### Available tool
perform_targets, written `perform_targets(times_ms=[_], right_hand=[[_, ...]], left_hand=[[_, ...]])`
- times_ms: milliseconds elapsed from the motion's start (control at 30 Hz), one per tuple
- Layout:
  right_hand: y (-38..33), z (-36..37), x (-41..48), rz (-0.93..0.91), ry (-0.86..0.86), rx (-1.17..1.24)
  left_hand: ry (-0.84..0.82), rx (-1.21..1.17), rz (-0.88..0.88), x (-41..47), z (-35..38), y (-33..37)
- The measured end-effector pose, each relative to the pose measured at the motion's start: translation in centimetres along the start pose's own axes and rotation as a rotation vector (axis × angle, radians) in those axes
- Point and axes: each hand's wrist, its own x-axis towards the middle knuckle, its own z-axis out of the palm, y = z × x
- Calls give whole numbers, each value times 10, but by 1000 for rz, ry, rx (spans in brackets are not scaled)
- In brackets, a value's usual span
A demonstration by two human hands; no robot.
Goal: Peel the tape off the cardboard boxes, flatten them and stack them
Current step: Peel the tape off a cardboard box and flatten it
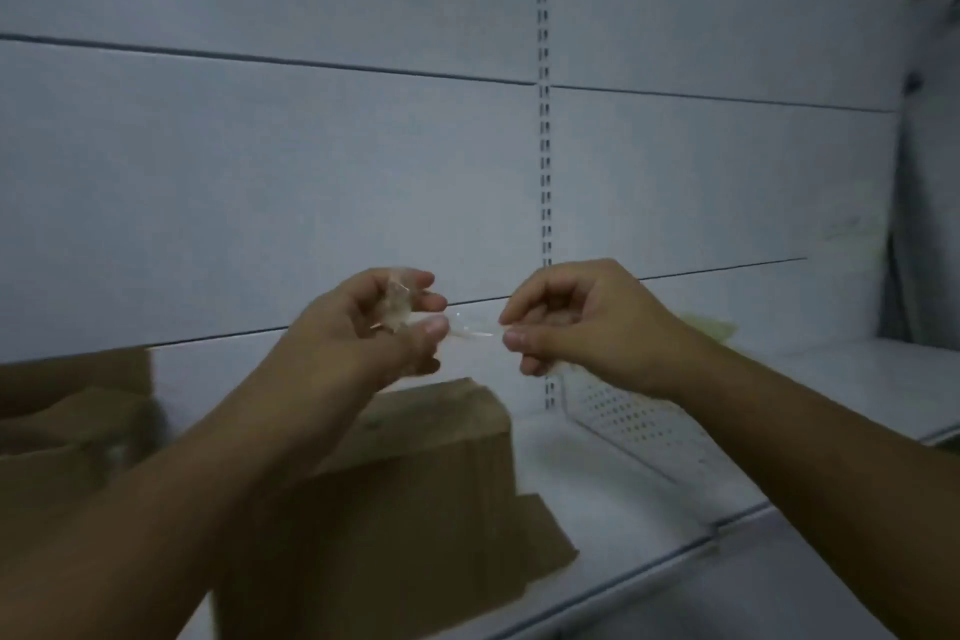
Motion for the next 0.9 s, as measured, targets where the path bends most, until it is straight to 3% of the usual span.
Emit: perform_targets(times_ms=[133,200,333,433,533,600,767,833,900], right_hand=[[44,-117,-13,78,183,-84],[69,-161,-17,97,291,-211],[135,-209,-9,133,452,-687],[189,-209,-5,195,272,-862],[211,-198,-9,292,-10,-683],[216,-201,-13,364,-157,-592],[234,-205,-27,291,-515,-766],[238,-208,-22,298,-521,-775],[235,-210,-21,384,-376,-585]], left_hand=[[-4,-387,-19,63,55,2],[-22,-315,-33,93,95,0],[11,101,0,163,177,-25],[-43,565,25,208,229,-64],[-405,885,-17,219,269,-120],[-563,1060,-40,216,285,-148],[-674,1108,-119,203,297,-149],[-618,938,-177,196,296,-146],[-534,691,-338,197,291,-147]])
